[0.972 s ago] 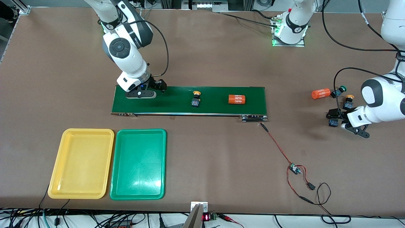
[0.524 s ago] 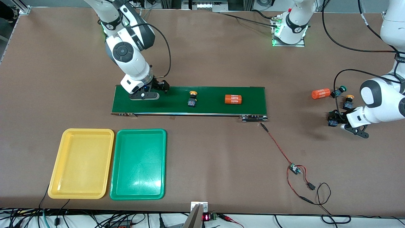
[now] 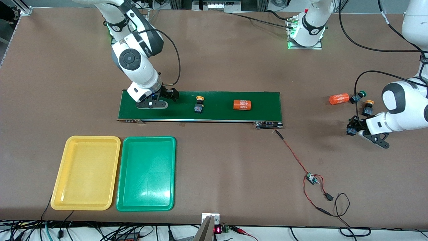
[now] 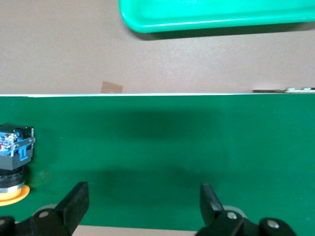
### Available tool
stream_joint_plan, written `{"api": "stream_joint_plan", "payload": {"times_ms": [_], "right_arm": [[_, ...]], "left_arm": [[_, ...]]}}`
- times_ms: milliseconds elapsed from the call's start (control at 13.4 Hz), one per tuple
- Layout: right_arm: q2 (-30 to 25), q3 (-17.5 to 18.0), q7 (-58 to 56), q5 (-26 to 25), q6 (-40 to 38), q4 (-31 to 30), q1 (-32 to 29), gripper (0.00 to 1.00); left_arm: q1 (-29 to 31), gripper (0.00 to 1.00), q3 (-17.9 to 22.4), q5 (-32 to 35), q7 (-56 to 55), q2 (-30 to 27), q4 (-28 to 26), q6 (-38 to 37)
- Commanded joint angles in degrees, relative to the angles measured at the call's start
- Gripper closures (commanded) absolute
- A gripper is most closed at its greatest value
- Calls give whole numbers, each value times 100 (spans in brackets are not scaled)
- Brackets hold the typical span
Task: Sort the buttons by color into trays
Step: 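Grasp another button with the left gripper while the right gripper lowers, then place the button on the belt while the right gripper grasps a button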
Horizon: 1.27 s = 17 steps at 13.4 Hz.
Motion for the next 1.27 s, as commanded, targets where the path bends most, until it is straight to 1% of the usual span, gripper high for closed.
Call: {"api": "stream_joint_plan", "payload": {"times_ms": [0, 150, 299, 374, 524, 598, 673, 823, 898, 1122, 1197], "right_arm": [[57, -67, 135, -143, -119, 118, 91, 0], [66, -67, 143, -143, -154, 127, 91, 0], [136, -67, 335, -161, -154, 144, 169, 0], [197, -67, 467, -248, -163, 231, 274, 0], [381, -93, 574, -319, -285, 486, 406, 0], [461, -276, 583, -328, -399, 653, 599, 0], [557, -530, 626, -328, -539, 854, 949, 0], [751, -953, 785, -345, -629, 1136, 1477, 0], [795, -1016, 785, -345, -629, 1181, 1540, 0], [866, -1051, 802, -337, -629, 1252, 1602, 0], [866, -1095, 846, -337, -629, 1261, 1646, 0]], "left_arm": [[-734, 100, 59, -89, -670, -680, -122, -563], [-1218, 100, 42, -107, -1270, -953, -95, -1029], [-1745, 100, 33, -387, -2016, -1173, -122, -1259], [-1973, 100, 33, -493, -2246, -1183, -122, -1320], [-2282, 100, -2, -1132, -2616, -1104, -157, -1321], [-2501, 100, -2, -1205, -2730, -1051, -200, -1278], [-2651, 100, -2, -1214, -2827, -1007, -210, -1268], [-2862, 100, -2, -1223, -2986, -876, -245, -1207], [-2985, 100, -2, -1232, -3047, -814, -245, -1128], [-3442, 100, -2, -1223, -3512, -700, -297, -865], [-3504, 100, 6, -1223, -3531, -664, -289, -794]]}}
